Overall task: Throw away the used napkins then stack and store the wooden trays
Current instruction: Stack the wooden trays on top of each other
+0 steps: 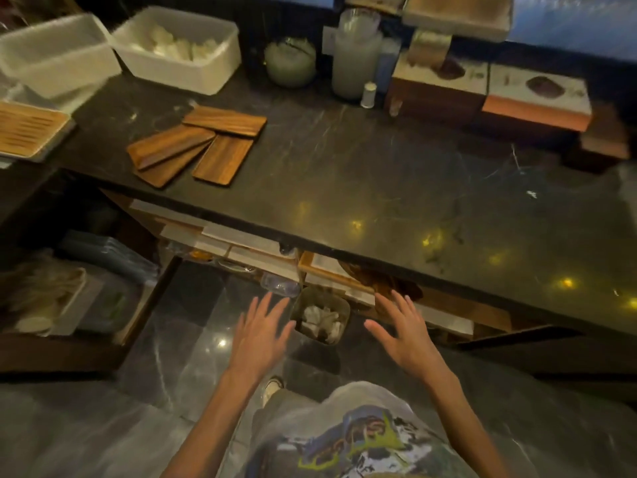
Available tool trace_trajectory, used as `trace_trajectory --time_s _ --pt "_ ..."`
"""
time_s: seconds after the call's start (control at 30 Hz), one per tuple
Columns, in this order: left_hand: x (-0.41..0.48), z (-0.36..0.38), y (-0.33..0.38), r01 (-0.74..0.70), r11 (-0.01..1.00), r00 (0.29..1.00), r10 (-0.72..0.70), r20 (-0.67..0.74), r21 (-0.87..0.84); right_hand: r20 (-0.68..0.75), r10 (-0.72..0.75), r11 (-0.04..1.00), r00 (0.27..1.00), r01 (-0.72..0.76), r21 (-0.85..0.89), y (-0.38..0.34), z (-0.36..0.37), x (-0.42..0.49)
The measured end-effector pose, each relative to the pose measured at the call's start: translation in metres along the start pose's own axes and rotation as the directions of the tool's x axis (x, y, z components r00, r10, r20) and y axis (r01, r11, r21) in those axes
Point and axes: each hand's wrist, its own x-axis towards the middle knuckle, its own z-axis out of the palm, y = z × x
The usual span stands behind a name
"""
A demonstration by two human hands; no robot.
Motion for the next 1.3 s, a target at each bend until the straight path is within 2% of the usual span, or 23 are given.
trace_trajectory --time_s 0.2,0.43,0.73,0.93,1.13,1.3 --pt "0.01 -0.025 -0.009 -0.047 0.998 0.998 0.049 -0.037 0.039 -0.011 -0.03 1.0 0.999 0.03 -0.008 -0.026 0.001 0.008" --pt "0.034 -0.068 -0.065 -0.051 0.998 0.998 0.052 -0.033 0.046 -0.002 -0.085 0.996 0.996 0.085 0.01 -0.087 0.028 0.039" --pt "0.069 -0.176 -0.179 0.037 0.997 0.989 -0.027 -0.145 0.07 0.012 -0.133 0.99 0.991 0.133 -0.046 -0.233 0.113 0.125" --pt "0.093 -0.246 -0.242 0.007 0.996 0.98 0.011 -0.198 0.089 -0.017 -0.218 0.973 0.976 0.216 -0.088 -0.316 0.145 0.171" --pt "0.134 -0.264 -0.277 0.027 0.999 0.976 -0.019 -0.218 0.035 0.003 -0.154 0.987 0.988 0.154 -0.038 -0.336 0.148 0.199" --pt "0.18 -0.276 -0.283 -0.066 0.998 0.958 0.06 -0.28 -0.01 0.024 -0.089 0.995 0.996 0.09 -0.04 -0.332 0.13 0.246"
